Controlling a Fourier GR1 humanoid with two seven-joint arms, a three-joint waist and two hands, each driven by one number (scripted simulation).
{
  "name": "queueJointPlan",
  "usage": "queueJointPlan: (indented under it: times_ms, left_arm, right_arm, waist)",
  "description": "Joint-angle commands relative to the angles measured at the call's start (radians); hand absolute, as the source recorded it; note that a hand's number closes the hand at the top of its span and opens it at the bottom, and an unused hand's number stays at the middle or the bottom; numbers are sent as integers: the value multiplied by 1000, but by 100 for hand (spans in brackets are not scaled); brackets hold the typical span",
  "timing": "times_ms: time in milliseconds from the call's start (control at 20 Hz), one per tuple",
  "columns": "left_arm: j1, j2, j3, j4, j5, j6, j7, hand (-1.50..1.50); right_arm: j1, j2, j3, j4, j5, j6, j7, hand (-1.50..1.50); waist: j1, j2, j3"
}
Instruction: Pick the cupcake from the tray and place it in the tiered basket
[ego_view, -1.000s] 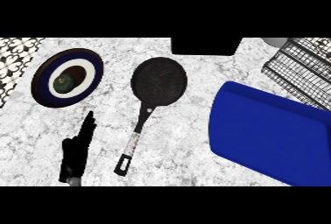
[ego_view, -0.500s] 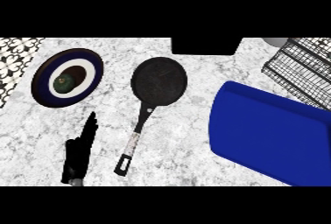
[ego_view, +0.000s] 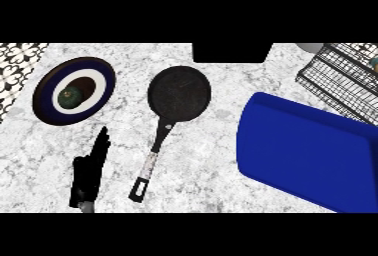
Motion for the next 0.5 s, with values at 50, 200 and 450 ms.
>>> queueJointPlan:
  times_ms: [50,200,450]
  left_arm:
    - [14,-8,15,28,-1,17,-35,0]
    - [82,-34,-19,-15,-15,31,-32,0]
    - [52,7,29,-25,20,3,1,0]
  right_arm:
    - [98,-85,-83,-30,-46,-84,25,-150]
    - [155,-221,-141,-36,-89,2,87,-150]
    - [392,-312,-289,-45,-222,192,29,-150]
  waist:
    - [-27,-8,-2]
    - [-35,-13,-1]
    - [-59,-15,-1]
